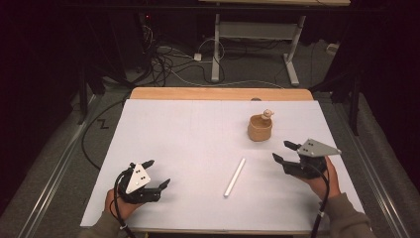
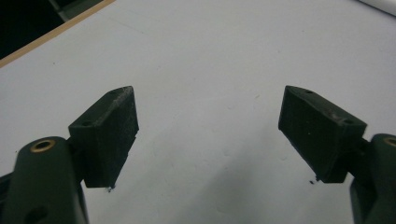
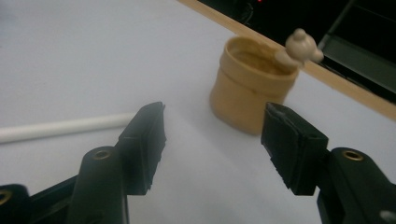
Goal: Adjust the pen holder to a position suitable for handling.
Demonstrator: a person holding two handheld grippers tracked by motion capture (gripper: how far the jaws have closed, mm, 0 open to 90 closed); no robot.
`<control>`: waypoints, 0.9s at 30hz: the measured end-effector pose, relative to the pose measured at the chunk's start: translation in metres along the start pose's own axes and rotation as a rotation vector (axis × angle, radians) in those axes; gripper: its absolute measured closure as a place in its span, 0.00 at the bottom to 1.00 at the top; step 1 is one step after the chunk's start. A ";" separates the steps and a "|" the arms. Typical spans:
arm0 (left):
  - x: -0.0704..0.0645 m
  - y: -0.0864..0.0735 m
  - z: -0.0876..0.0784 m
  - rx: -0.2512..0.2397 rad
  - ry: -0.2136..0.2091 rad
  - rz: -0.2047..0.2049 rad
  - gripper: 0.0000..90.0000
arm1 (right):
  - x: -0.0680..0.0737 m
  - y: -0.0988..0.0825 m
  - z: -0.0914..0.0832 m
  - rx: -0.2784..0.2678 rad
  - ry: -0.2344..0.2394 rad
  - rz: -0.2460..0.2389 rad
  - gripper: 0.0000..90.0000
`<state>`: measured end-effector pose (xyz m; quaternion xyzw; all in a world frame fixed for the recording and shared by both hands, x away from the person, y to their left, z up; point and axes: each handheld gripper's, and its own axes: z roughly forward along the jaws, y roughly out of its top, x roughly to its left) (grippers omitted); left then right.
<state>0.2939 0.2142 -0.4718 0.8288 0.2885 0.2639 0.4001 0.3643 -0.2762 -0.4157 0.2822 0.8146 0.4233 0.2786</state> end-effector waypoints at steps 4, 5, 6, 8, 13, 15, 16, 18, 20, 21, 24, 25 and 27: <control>-0.001 0.000 0.001 0.003 -0.005 0.004 0.21 | -0.012 0.028 0.018 0.042 0.039 -0.037 0.52; -0.001 0.000 0.001 0.003 -0.005 0.004 0.21 | -0.014 0.034 0.023 0.054 0.042 -0.053 0.54; -0.001 0.000 0.001 -0.002 -0.001 0.019 0.22 | -0.017 0.039 0.029 0.068 0.055 -0.064 0.55; 0.000 0.000 0.001 -0.004 -0.001 0.017 0.22 | -0.020 0.047 0.041 0.085 0.069 -0.068 0.57; 0.001 -0.001 0.001 -0.005 -0.011 0.015 0.22 | -0.023 0.060 0.070 0.154 0.102 -0.106 0.61; 0.001 -0.001 0.001 -0.004 -0.013 0.016 0.22 | -0.025 0.063 0.080 0.182 0.101 -0.107 0.63; 0.001 -0.001 0.001 -0.004 -0.013 0.016 0.22 | -0.027 0.064 0.084 0.199 0.103 -0.106 0.64; 0.001 -0.001 0.001 -0.004 -0.017 0.016 0.22 | -0.030 0.063 0.093 0.234 0.110 -0.091 0.66; 0.000 -0.002 0.001 -0.003 -0.021 0.015 0.22 | -0.032 0.062 0.100 0.262 0.120 -0.081 0.67; 0.000 -0.002 0.001 -0.003 -0.022 0.016 0.22 | -0.034 0.061 0.102 0.277 0.119 -0.074 0.69; 0.000 -0.002 0.001 -0.004 -0.024 0.014 0.22 | -0.037 0.060 0.106 0.291 0.129 -0.062 0.70; 0.000 -0.002 0.001 -0.006 -0.025 0.012 0.22 | -0.039 0.060 0.108 0.298 0.127 -0.058 0.72; 0.000 -0.002 0.002 -0.005 -0.026 0.014 0.22 | -0.042 0.059 0.111 0.314 0.135 -0.040 0.74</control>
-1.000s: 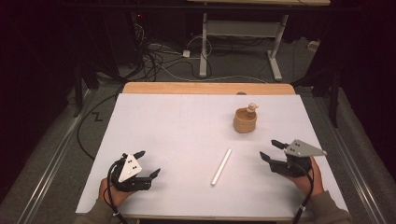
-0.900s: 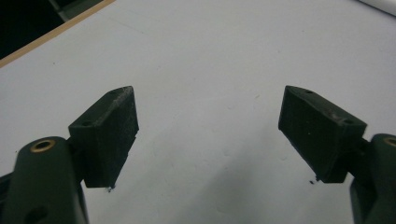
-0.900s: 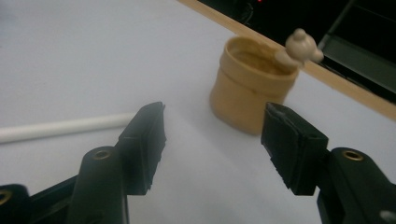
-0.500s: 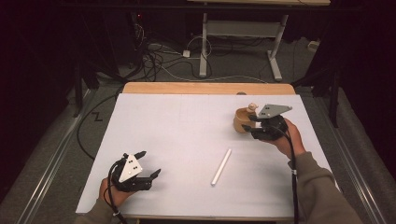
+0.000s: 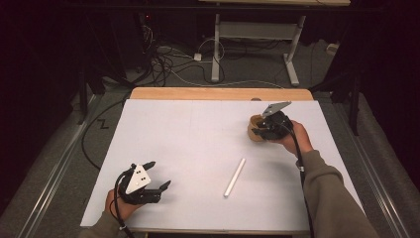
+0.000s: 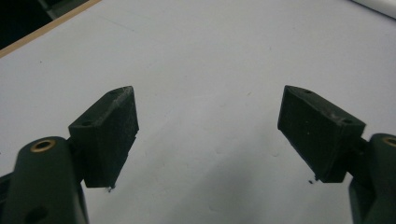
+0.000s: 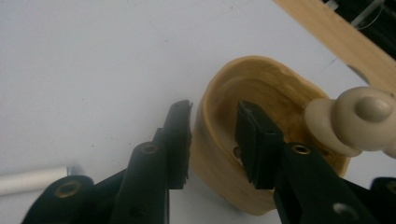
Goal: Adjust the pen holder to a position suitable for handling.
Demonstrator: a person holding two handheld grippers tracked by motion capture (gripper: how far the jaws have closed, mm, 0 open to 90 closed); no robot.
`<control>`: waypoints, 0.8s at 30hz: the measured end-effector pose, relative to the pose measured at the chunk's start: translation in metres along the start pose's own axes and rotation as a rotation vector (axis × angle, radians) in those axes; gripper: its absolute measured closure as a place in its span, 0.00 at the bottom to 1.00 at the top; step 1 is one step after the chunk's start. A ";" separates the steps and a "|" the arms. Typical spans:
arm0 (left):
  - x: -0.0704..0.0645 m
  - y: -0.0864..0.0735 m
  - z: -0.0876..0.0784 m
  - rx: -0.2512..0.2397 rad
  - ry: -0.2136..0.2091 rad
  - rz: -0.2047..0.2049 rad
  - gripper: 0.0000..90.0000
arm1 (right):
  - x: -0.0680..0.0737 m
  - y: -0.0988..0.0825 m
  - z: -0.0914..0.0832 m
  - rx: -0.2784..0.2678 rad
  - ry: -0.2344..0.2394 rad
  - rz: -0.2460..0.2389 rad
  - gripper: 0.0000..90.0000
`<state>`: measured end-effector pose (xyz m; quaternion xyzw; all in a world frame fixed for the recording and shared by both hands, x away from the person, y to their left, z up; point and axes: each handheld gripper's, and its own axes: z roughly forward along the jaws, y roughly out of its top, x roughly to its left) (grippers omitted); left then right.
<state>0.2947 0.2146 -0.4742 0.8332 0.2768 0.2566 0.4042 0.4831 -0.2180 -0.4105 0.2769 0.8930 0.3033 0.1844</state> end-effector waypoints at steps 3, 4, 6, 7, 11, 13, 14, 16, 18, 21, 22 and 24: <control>0.000 0.000 0.001 0.003 -0.007 -0.001 0.22 | -0.006 0.001 0.004 0.011 0.033 0.024 0.76; 0.000 0.000 0.001 0.003 -0.007 -0.001 0.22 | -0.006 0.001 0.006 0.019 0.040 0.023 0.76; 0.000 -0.001 0.002 0.002 -0.010 -0.003 0.22 | -0.007 0.003 0.010 0.031 0.057 0.024 0.78; 0.000 -0.001 0.002 0.009 -0.017 -0.013 0.22 | -0.007 0.005 0.012 0.045 0.064 0.029 0.79; 0.001 -0.001 0.002 0.008 -0.019 -0.014 0.22 | -0.007 0.009 0.020 0.063 0.088 0.046 0.83; 0.001 -0.002 0.002 0.008 -0.021 -0.016 0.22 | -0.007 0.009 0.022 0.055 0.095 0.069 0.83; 0.001 -0.002 0.002 0.008 -0.021 -0.016 0.22 | -0.006 0.010 0.022 0.054 0.091 0.076 0.83; 0.001 -0.001 0.003 0.009 -0.027 -0.014 0.22 | -0.003 0.010 0.022 0.057 0.078 0.093 0.83; 0.000 -0.001 0.003 0.009 -0.027 -0.013 0.22 | -0.001 0.010 0.022 0.051 0.071 0.133 0.84; -0.001 -0.001 0.003 0.011 -0.029 -0.009 0.22 | 0.005 0.013 0.023 0.050 0.071 0.141 0.84; -0.001 -0.001 0.003 0.012 -0.029 -0.009 0.22 | 0.009 0.015 0.023 0.053 0.072 0.150 0.84; -0.001 -0.001 0.003 0.013 -0.030 -0.006 0.22 | 0.016 0.018 0.026 0.049 0.085 0.131 0.84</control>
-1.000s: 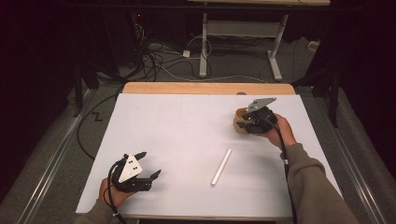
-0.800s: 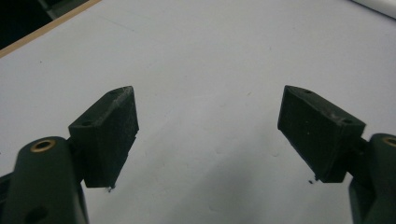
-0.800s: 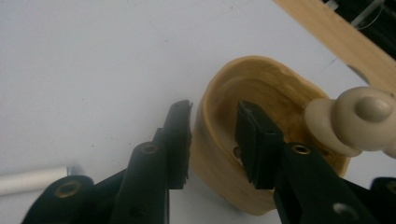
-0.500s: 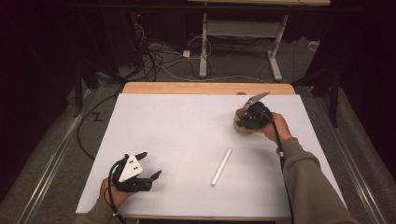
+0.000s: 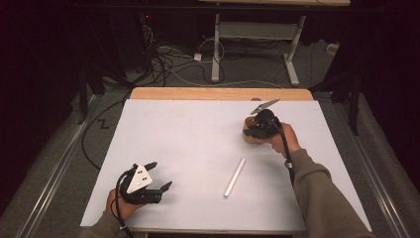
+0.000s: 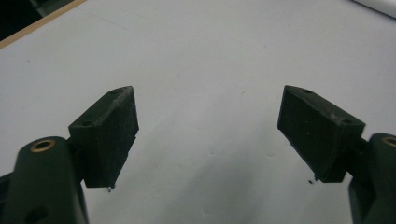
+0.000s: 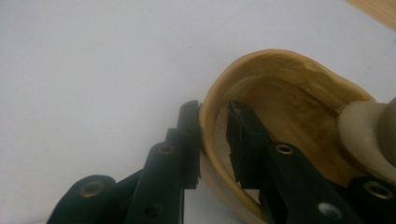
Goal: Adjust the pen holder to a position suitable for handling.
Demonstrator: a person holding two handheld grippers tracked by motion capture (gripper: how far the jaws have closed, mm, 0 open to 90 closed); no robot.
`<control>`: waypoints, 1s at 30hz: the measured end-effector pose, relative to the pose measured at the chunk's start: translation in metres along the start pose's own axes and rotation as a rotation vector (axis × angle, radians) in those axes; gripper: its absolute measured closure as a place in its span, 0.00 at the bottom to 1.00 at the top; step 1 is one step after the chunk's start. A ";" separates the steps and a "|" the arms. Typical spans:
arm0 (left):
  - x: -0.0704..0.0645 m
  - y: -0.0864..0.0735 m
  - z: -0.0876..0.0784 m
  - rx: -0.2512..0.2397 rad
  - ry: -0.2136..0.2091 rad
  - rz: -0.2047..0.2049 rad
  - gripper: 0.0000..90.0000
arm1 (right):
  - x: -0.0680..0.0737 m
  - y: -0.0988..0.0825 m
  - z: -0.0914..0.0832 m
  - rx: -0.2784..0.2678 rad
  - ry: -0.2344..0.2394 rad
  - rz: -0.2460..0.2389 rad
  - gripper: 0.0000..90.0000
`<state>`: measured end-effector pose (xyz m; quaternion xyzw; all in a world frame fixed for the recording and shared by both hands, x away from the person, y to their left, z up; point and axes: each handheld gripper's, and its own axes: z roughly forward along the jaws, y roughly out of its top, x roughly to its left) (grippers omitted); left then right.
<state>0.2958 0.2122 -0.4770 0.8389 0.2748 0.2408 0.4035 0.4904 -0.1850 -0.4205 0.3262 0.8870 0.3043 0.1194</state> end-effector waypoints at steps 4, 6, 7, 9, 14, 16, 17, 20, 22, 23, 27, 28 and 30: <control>-0.001 0.000 0.000 0.002 -0.001 0.005 0.22 | 0.019 0.008 0.007 -0.003 -0.001 -0.004 0.84; -0.001 0.000 0.000 0.002 -0.003 0.006 0.22 | 0.028 0.012 0.011 -0.004 0.004 -0.007 0.84; -0.001 0.000 0.000 0.003 -0.003 0.007 0.22 | 0.033 0.014 0.012 -0.003 0.003 -0.005 0.84; -0.001 0.000 0.000 0.002 -0.004 0.008 0.22 | 0.037 0.016 0.014 -0.007 0.009 -0.009 0.84; -0.002 0.000 0.001 0.002 -0.006 0.011 0.22 | 0.060 0.028 0.025 -0.020 0.016 -0.006 0.84; -0.002 0.000 0.001 0.001 -0.006 0.009 0.22 | 0.068 0.031 0.028 -0.020 0.011 -0.011 0.84; -0.002 0.000 0.001 0.003 -0.007 0.010 0.22 | 0.072 0.033 0.030 -0.022 0.012 -0.020 0.84; -0.002 0.000 0.001 0.006 -0.011 0.015 0.22 | 0.081 0.036 0.033 -0.022 0.012 -0.008 0.83; -0.003 0.001 0.001 0.006 -0.014 0.019 0.22 | 0.085 0.038 0.035 -0.023 0.011 -0.013 0.83; -0.004 0.001 0.001 0.006 -0.017 0.023 0.22 | 0.088 0.039 0.036 -0.022 0.016 -0.010 0.83; -0.005 0.002 0.002 0.010 -0.020 0.027 0.22 | 0.093 0.041 0.038 -0.021 0.017 -0.023 0.83; -0.005 0.002 0.002 0.011 -0.021 0.027 0.22 | 0.094 0.042 0.038 -0.024 0.013 -0.032 0.83; -0.005 0.002 0.002 0.012 -0.021 0.028 0.22 | 0.094 0.042 0.037 -0.035 0.018 -0.019 0.80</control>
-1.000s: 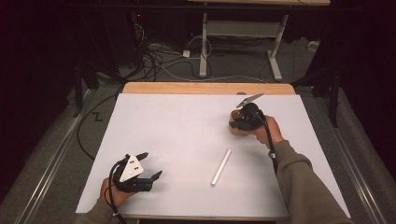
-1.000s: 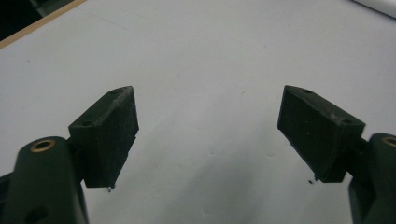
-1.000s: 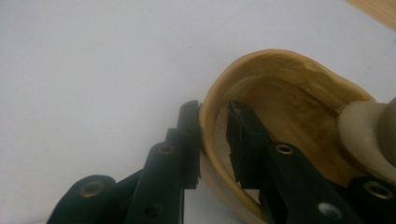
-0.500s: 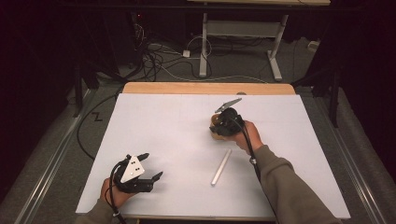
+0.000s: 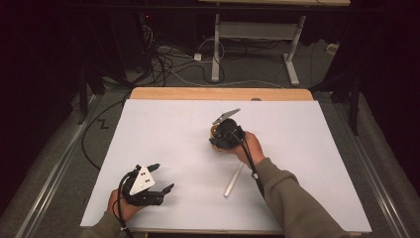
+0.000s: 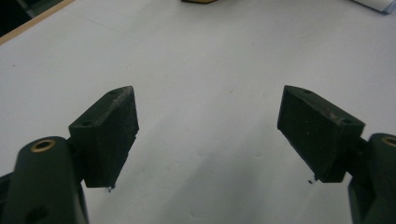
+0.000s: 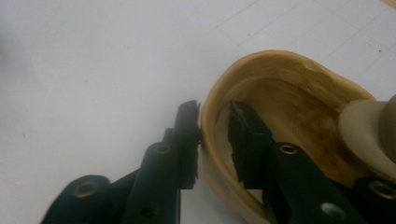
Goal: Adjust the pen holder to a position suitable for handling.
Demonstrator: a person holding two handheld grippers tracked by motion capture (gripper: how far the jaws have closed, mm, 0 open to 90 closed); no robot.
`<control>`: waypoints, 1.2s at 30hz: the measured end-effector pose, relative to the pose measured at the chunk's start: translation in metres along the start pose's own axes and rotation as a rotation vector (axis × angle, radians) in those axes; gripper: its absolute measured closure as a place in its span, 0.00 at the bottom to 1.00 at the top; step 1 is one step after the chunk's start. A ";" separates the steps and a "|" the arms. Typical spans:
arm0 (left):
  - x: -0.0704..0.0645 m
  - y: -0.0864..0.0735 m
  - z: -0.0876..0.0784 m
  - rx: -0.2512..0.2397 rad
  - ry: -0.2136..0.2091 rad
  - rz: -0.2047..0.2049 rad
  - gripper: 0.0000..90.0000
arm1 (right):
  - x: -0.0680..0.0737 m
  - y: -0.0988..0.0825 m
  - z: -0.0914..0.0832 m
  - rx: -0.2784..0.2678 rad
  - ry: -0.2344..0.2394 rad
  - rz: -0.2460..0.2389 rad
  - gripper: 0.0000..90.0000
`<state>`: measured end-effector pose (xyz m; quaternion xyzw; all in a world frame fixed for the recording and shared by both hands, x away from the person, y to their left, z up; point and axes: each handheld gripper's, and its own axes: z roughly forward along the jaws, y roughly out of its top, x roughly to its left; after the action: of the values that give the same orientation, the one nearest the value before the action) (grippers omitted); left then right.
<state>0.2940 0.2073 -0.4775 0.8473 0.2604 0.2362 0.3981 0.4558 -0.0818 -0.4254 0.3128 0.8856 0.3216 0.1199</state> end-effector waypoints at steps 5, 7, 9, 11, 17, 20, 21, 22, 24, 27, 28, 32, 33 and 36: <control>-0.001 0.000 0.001 0.003 0.000 0.000 0.22 | 0.001 0.000 -0.006 -0.009 -0.002 -0.023 0.73; -0.001 0.001 0.002 0.005 0.001 0.003 0.22 | 0.000 -0.001 -0.010 -0.014 -0.009 -0.025 0.72; -0.002 0.001 0.002 0.007 0.001 0.004 0.22 | -0.002 -0.004 -0.017 -0.027 -0.019 -0.031 0.69; -0.002 0.001 0.003 0.009 0.002 0.003 0.22 | -0.002 -0.005 -0.019 -0.035 -0.029 -0.044 0.68; -0.002 0.001 0.004 0.019 0.005 0.009 0.22 | -0.003 -0.012 -0.040 -0.100 -0.073 -0.106 0.65; -0.002 0.001 0.005 0.020 0.008 0.007 0.22 | -0.005 -0.019 -0.053 -0.142 -0.081 -0.122 0.62; -0.002 0.001 0.005 0.020 0.008 0.007 0.22 | -0.005 -0.019 -0.053 -0.142 -0.081 -0.122 0.62; -0.002 0.001 0.005 0.021 0.008 0.007 0.22 | -0.007 -0.023 -0.060 -0.172 -0.083 -0.127 0.62; -0.002 0.001 0.005 0.024 0.009 0.008 0.22 | -0.007 -0.025 -0.063 -0.182 -0.090 -0.128 0.62; -0.001 0.001 0.005 0.022 0.016 0.017 0.22 | -0.008 -0.032 -0.071 -0.212 -0.104 -0.138 0.60; -0.002 0.001 0.006 0.027 0.011 0.007 0.22 | -0.009 -0.037 -0.076 -0.225 -0.110 -0.138 0.58; -0.001 0.001 0.006 0.027 0.020 0.014 0.22 | -0.009 -0.045 -0.083 -0.253 -0.129 -0.147 0.57; -0.002 0.001 0.006 0.030 0.015 0.004 0.22 | -0.008 -0.048 -0.085 -0.261 -0.139 -0.151 0.56; -0.001 0.001 0.006 0.028 0.022 0.013 0.22 | -0.007 -0.056 -0.093 -0.294 -0.154 -0.158 0.55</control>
<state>0.2971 0.2027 -0.4805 0.8517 0.2627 0.2443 0.3818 0.3963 -0.1658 -0.3908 0.2450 0.8390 0.4125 0.2566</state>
